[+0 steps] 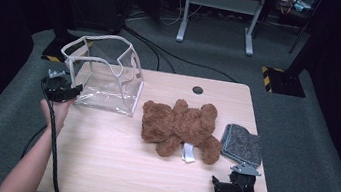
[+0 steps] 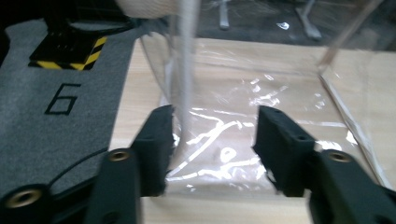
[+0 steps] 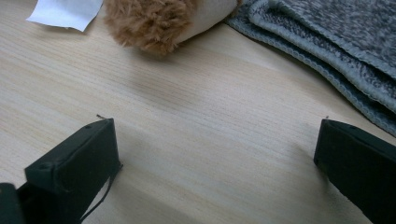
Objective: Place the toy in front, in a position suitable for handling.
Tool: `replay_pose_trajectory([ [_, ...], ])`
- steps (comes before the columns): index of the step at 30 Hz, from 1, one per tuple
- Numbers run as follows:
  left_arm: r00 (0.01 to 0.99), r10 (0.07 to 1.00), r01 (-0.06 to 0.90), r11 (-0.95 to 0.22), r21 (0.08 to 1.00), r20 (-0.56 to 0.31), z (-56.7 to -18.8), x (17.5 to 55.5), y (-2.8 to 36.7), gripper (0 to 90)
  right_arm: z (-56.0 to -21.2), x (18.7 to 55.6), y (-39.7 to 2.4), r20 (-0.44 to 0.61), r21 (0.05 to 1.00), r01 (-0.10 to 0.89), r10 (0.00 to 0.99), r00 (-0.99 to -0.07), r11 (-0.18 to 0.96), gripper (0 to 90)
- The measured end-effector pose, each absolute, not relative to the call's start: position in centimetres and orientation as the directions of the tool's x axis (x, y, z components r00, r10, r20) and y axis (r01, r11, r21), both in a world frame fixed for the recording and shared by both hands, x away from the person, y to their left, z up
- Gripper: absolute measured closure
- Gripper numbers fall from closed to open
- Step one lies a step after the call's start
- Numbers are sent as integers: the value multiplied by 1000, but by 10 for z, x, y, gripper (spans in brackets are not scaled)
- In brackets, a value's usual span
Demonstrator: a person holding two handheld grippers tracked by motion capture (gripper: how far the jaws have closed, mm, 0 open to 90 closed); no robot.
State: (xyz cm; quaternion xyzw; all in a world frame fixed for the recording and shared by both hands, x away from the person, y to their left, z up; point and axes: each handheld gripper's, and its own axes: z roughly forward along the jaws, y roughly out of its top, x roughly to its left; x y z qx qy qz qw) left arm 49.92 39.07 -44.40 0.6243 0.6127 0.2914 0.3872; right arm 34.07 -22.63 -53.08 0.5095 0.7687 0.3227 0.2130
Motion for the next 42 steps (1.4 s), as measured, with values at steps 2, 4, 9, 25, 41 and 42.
replay_pose_trajectory([
  [2, 111, 990, 531, 15, 847, -87, -446, 493, 381, 379, -531, 341, -226, 1, 713, 646, 921, -390, 273, 0],
  [4, 141, 986, 519, 2, 855, -87, -449, 488, 371, 335, -531, 341, -226, 2, 713, 646, 921, -390, 272, 0],
  [9, 217, 972, 521, -34, 853, -93, -450, 485, 342, 271, -531, 341, -226, 2, 714, 646, 921, -390, 272, 0],
  [25, 310, 948, 485, -97, 869, -67, -454, 496, 260, 199, -531, 341, -226, 1, 714, 646, 921, -390, 272, 0],
  [41, 311, 950, 449, -157, 880, 11, -464, 509, 253, 701, -531, 341, -226, 1, 714, 645, 921, -390, 272, 0],
  [42, 308, 951, 444, -161, 881, 18, -464, 510, 254, 706, -531, 341, -226, 1, 714, 646, 921, -389, 272, 0],
])
